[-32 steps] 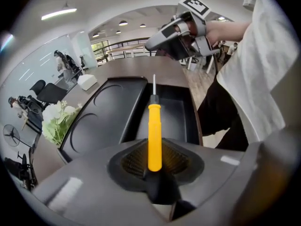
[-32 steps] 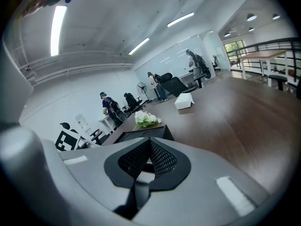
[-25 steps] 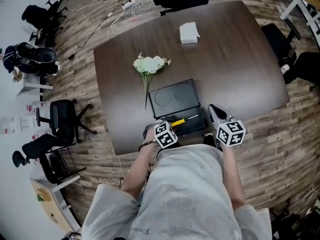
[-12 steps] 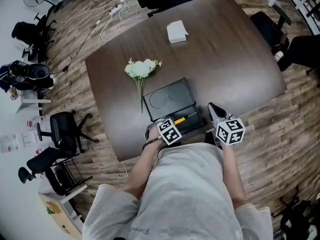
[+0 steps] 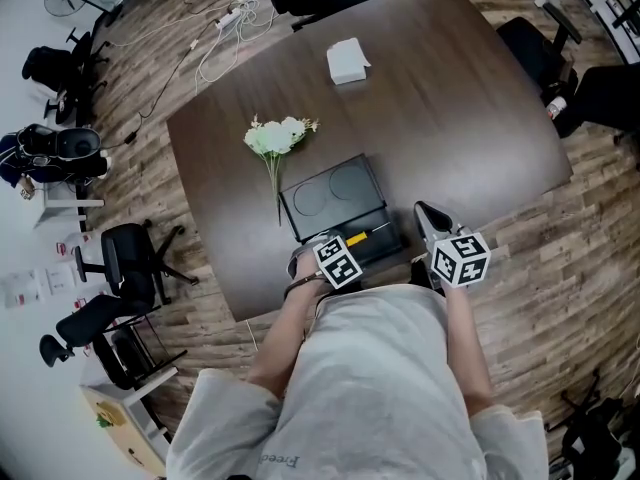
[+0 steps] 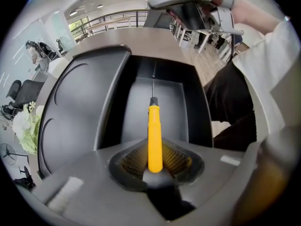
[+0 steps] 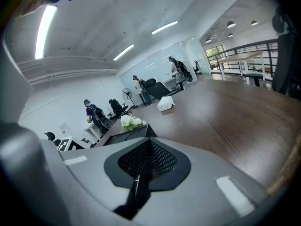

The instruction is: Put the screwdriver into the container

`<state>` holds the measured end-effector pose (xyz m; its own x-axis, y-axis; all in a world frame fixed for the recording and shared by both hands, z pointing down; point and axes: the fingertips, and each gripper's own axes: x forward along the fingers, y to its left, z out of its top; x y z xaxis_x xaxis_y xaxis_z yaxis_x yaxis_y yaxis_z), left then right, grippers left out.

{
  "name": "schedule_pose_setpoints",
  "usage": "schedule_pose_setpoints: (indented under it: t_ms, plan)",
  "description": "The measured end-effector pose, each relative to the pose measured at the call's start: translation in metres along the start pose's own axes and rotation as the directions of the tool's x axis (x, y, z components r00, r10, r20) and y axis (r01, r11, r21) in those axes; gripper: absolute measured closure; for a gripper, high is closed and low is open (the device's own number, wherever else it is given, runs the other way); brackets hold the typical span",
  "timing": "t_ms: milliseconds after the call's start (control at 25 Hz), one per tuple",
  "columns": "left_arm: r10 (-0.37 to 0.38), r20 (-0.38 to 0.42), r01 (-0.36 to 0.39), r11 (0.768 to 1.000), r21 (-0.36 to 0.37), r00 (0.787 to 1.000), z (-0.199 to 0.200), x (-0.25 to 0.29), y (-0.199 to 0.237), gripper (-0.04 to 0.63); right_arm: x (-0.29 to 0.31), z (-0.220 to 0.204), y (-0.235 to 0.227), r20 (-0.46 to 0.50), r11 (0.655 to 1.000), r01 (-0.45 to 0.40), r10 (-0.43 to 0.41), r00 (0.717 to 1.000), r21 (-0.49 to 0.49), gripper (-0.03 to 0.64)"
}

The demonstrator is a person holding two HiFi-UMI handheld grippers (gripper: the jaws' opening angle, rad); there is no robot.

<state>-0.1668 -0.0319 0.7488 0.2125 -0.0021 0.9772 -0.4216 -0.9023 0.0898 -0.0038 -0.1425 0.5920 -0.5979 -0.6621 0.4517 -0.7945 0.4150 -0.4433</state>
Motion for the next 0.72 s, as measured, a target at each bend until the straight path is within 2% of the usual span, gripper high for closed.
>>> schedule_pose_setpoints:
  t_ms: [720]
  plan:
    - [-0.01, 0.01, 0.01, 1.0, 0.002, 1.0, 0.0002, -0.0016, -0.0025, 0.442, -0.0001, -0.0008, -0.0025, -0.002, 1.0, -0.015, 0.015, 1.0, 0.005, 0.615]
